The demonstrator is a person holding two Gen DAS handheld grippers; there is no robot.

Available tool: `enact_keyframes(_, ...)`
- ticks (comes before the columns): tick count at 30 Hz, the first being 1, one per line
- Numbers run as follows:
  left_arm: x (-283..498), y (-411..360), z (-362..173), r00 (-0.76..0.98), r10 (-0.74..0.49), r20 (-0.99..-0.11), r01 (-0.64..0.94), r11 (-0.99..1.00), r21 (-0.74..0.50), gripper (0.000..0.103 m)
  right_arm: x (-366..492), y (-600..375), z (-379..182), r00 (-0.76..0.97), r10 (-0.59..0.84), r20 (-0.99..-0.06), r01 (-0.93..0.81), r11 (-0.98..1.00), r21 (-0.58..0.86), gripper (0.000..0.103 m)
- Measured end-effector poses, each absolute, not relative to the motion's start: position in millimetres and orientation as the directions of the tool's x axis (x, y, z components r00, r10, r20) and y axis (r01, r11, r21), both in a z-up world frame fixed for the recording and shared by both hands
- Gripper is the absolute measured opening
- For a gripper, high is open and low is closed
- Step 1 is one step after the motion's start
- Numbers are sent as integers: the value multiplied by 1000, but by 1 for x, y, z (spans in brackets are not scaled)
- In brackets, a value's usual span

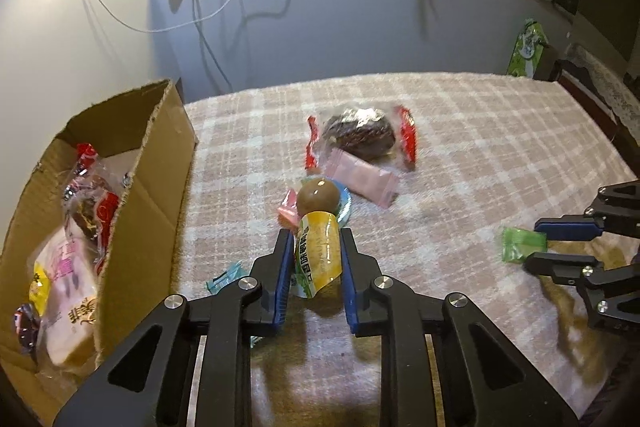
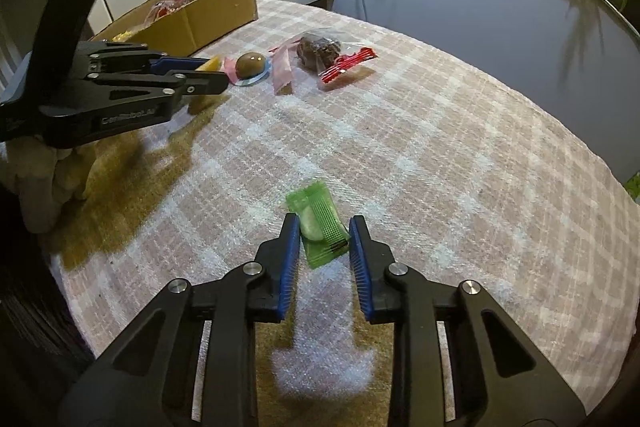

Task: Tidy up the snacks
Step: 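Grasp the green candy packet with the right tool while the left tool grasps the yellow egg-shaped candy, then carry both candies into the cardboard box and open both tools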

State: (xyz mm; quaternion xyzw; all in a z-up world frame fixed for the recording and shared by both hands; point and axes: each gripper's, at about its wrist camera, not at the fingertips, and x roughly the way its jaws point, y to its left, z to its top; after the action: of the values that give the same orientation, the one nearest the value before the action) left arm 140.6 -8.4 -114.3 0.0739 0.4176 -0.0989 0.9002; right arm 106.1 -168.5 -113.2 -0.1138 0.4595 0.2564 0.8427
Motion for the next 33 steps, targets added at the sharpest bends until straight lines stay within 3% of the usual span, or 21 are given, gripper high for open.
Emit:
enact_keyframes(14,130,19,-71,723,-157,-673,204,979,-10,20,108,-164,-66,530,339,-777,-488,872,48,26)
enact_keyframes(33,108,120,-36,821,-74,-567,26,995,-92,19,142,-42,-3,563,450,-693,-613,790,16,26)
